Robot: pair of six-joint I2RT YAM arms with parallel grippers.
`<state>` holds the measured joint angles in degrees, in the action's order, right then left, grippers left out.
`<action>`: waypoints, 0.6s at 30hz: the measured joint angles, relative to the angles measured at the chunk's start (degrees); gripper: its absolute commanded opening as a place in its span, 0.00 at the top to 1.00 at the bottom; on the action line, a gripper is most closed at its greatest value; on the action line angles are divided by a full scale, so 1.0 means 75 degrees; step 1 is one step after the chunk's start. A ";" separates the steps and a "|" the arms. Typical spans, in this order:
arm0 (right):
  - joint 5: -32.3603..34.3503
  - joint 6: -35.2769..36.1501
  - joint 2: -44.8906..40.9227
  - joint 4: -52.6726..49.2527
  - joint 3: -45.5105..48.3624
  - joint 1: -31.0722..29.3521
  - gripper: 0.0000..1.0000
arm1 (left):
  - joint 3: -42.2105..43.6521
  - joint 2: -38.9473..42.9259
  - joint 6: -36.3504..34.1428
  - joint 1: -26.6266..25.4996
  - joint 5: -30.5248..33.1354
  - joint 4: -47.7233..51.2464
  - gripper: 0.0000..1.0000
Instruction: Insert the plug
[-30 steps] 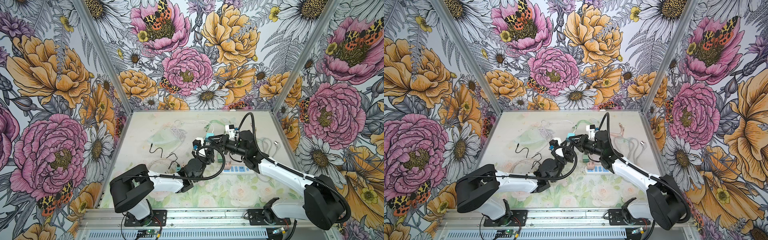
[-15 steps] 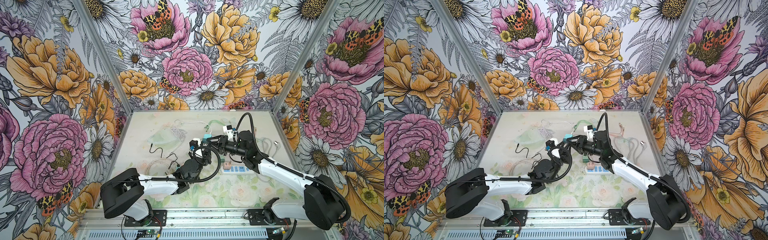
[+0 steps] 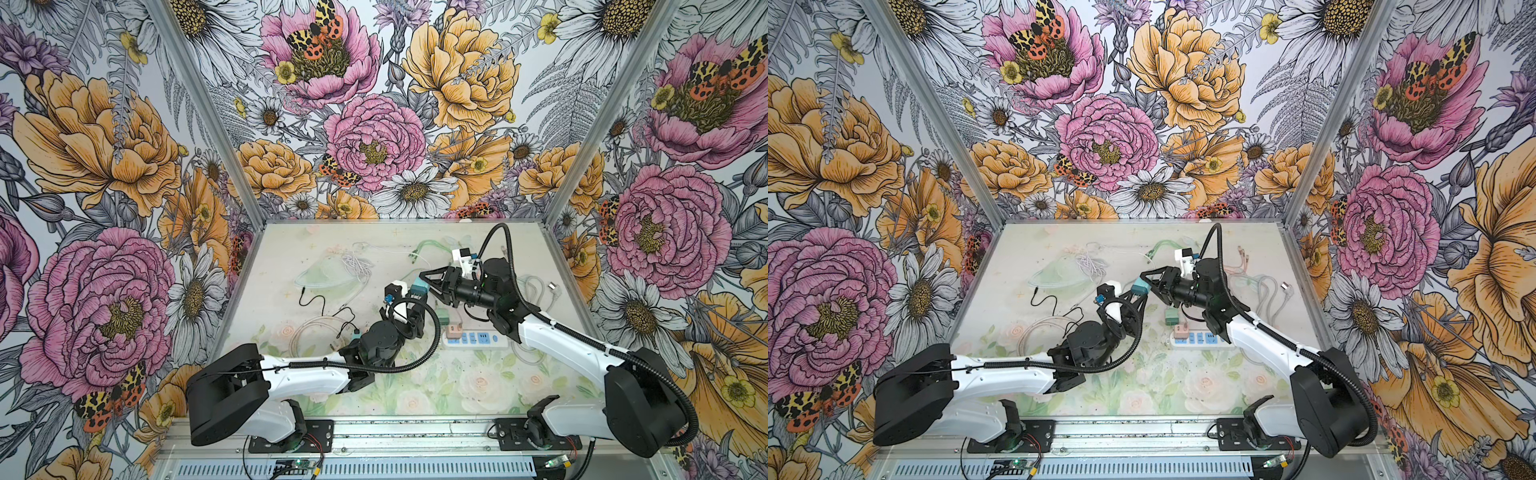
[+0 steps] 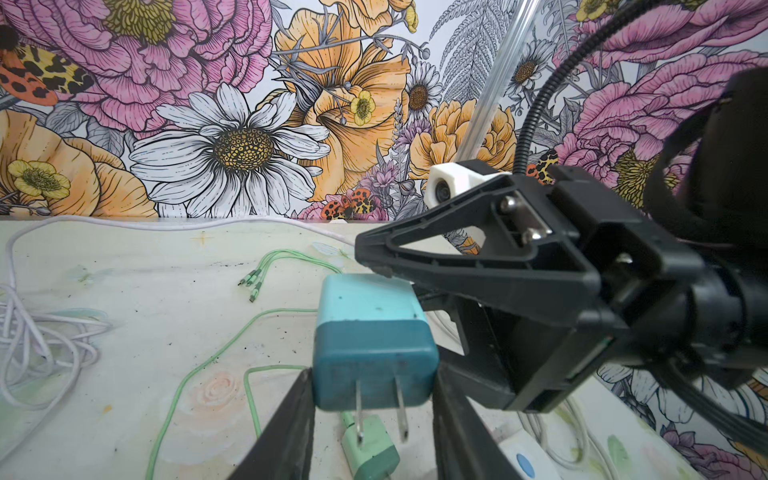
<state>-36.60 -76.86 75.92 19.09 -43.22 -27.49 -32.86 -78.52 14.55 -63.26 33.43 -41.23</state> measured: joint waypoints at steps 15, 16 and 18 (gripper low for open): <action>-0.0833 0.0603 0.0152 -0.0956 -0.0341 0.0064 1.00 | -0.0003 0.0114 -0.0227 0.0131 -0.0481 0.0495 0.48; -0.0880 0.0612 0.0152 -0.0988 -0.0341 0.0061 1.00 | -0.0003 0.0114 -0.0254 0.0137 -0.0484 0.0513 0.46; -0.0933 0.0635 0.0152 -0.1037 -0.0347 0.0061 1.00 | -0.0003 0.0114 -0.0303 0.0169 -0.0481 0.0533 0.42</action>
<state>-43.59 -72.10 77.06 11.31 -45.82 -27.03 -32.88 -77.67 12.27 -62.00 29.82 -37.23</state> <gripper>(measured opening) 0.281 0.557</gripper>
